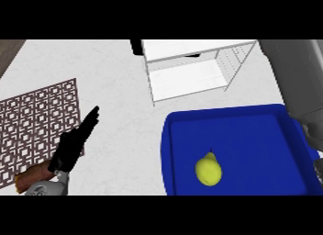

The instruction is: Pick the squash from the tray and place it in the tiered shelf

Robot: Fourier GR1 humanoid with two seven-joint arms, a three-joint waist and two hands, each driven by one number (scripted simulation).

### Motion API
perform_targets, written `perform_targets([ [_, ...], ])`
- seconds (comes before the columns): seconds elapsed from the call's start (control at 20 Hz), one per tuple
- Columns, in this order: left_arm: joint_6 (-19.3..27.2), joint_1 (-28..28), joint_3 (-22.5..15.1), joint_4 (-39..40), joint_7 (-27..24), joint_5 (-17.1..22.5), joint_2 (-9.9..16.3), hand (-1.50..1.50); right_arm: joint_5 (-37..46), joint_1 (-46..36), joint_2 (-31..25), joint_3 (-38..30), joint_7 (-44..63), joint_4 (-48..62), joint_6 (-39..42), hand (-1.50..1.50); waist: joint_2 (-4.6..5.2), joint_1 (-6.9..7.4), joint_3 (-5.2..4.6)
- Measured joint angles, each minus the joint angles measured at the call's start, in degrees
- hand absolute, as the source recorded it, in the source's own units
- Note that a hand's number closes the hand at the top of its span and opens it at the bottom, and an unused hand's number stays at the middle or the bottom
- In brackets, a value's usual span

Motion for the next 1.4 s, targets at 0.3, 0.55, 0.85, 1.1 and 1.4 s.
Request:
perform_targets([
  [0.3,-0.51,-0.85,0.11,-0.28,0.24,-0.05,0.11,0.0,2.13,-4.45,0.19,-0.73,-3.56,11.38,-3.58,1.5,-0.59,0.47,-0.21],
  [0.55,-0.81,-1.21,0.15,-0.15,-0.04,-0.07,0.25,0.0,-5.73,-5.28,0.93,-9.55,-4.87,12.54,-4.87,-1.5,-1.01,0.74,-0.22],
  [0.85,-1.01,-0.52,-0.52,-0.31,-0.54,-0.32,-0.12,0.0,-17.23,-5.19,5.51,-20.44,-8.36,12.27,-7.75,-1.5,-0.98,1.71,-0.54],
  [1.1,-1.14,-0.3,-0.13,-0.69,-0.22,-0.1,0.06,0.0,-23.55,-5.08,8.27,-26.69,-14.06,13.79,-13.22,-1.5,-0.13,1.64,-0.34],
  [1.4,-0.78,0.29,0.14,-0.94,0.02,-0.17,-0.14,0.0,-27.32,-4.75,7.49,-31.75,-18.68,13.84,-22.79,-1.5,0.19,0.91,-0.35],
])
